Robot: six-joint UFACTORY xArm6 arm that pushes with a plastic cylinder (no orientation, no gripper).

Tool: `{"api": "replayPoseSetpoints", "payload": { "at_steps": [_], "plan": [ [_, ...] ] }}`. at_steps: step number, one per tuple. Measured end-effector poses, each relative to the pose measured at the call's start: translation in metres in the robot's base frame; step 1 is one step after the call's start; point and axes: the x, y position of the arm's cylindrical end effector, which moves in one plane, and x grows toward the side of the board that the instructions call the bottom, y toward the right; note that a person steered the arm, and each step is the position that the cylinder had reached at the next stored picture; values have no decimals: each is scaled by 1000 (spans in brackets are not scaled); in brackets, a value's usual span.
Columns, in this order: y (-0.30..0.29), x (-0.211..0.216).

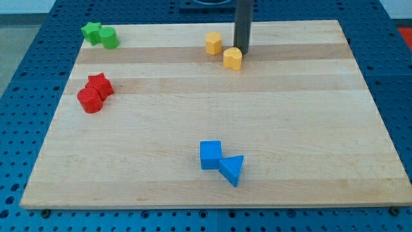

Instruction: Move the yellow heart closer to blue triangle

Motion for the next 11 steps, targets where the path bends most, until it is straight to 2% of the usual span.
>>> {"api": "replayPoseSetpoints", "payload": {
  "at_steps": [2,5,6,7,9,10,11],
  "plan": [
    [-10,39],
    [-23,44],
    [-43,41],
    [-102,30],
    [-258,-17],
    [-318,-17],
    [-332,-17]
  ]
}}
